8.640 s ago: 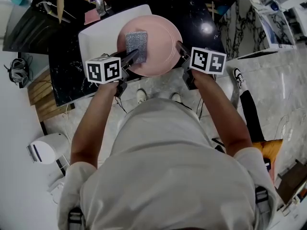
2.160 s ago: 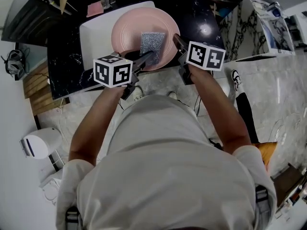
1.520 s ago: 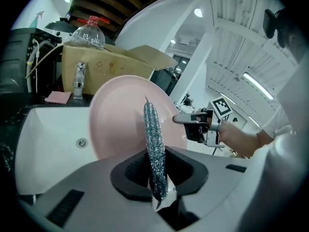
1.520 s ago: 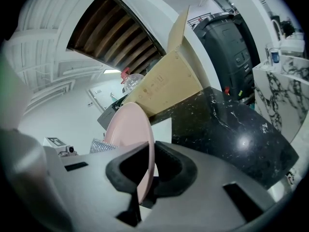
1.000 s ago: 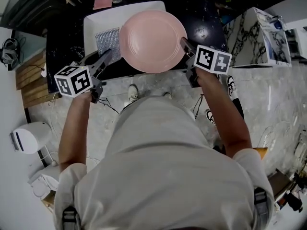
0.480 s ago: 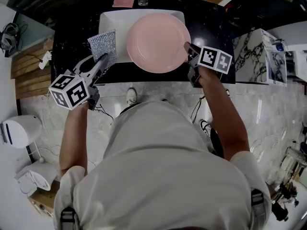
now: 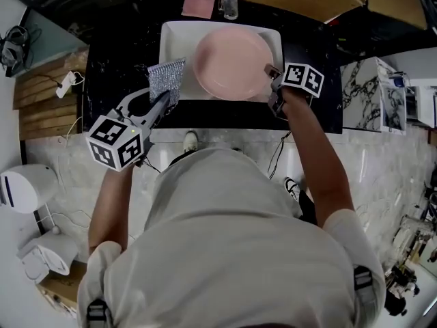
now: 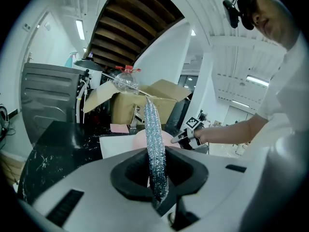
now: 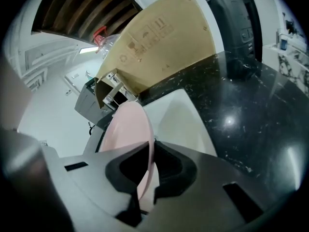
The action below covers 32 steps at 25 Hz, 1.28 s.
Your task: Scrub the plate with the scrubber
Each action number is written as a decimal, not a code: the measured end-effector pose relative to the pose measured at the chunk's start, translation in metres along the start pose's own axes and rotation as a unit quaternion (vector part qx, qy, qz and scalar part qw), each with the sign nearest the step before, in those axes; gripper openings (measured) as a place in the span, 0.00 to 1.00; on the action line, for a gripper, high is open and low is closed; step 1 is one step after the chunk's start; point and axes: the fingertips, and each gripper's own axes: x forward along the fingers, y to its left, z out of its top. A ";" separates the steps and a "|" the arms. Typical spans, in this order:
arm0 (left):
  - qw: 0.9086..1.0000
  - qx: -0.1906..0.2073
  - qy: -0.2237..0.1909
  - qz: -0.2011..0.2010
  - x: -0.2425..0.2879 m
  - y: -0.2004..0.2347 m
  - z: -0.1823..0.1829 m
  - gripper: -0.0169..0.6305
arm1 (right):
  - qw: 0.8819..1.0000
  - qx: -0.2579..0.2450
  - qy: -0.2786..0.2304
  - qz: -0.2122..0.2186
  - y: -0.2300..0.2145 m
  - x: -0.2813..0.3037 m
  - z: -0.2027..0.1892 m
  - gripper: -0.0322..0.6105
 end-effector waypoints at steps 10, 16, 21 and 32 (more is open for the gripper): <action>0.999 0.001 0.033 -0.043 0.003 0.017 -0.018 0.13 | 0.997 0.023 0.040 -0.054 -0.020 0.062 -0.013 0.09; 0.997 -0.010 0.042 -0.060 0.005 0.032 -0.026 0.13 | 0.994 0.024 0.053 -0.087 -0.031 0.084 -0.018 0.10; 0.996 -0.014 0.046 -0.074 0.007 0.040 -0.030 0.13 | 0.992 0.026 0.057 -0.106 -0.041 0.096 -0.020 0.10; 0.990 -0.034 0.071 -0.115 0.022 0.053 -0.050 0.13 | 0.985 -0.038 0.103 -0.131 -0.048 0.106 -0.040 0.16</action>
